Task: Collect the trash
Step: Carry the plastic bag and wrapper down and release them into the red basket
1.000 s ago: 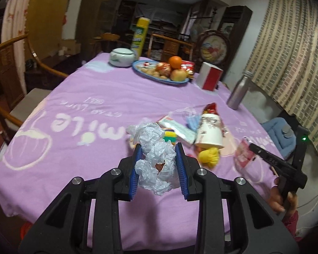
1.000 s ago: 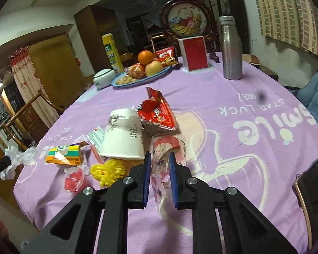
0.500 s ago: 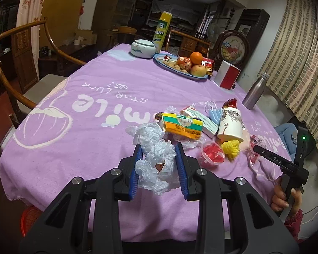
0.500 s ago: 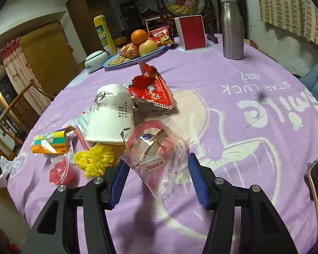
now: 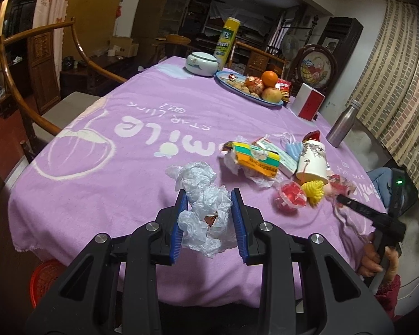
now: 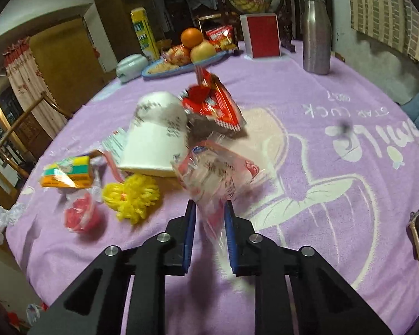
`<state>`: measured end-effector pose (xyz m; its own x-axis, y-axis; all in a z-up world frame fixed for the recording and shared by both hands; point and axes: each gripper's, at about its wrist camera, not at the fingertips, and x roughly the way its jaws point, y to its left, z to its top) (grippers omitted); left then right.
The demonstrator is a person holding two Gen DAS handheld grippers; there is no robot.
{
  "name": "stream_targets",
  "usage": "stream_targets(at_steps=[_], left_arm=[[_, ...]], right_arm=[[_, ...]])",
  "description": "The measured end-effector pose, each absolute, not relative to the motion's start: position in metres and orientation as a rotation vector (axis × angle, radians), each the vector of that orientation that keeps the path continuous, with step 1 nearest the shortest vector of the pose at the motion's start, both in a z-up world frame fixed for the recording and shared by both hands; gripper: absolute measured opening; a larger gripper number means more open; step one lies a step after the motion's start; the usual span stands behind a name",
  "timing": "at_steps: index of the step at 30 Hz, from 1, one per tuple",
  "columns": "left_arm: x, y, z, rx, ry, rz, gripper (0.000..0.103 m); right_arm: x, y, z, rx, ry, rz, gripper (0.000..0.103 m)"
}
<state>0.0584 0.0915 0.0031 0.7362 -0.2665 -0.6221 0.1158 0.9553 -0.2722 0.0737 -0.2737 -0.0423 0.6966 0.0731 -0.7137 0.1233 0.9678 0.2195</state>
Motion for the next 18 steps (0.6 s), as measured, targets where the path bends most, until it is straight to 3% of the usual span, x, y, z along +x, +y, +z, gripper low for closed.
stream_targets(at_steps=[6,18], left_arm=[[0.038,0.116,0.000,-0.201,0.720,-0.133,0.032],[-0.022,0.201,-0.010,-0.188,0.759,0.023,0.032]], right_arm=[[0.055,-0.253,-0.008,0.242,0.704,0.069,0.021],[0.036,-0.130,0.032,0.122,0.694,0.392,0.020]])
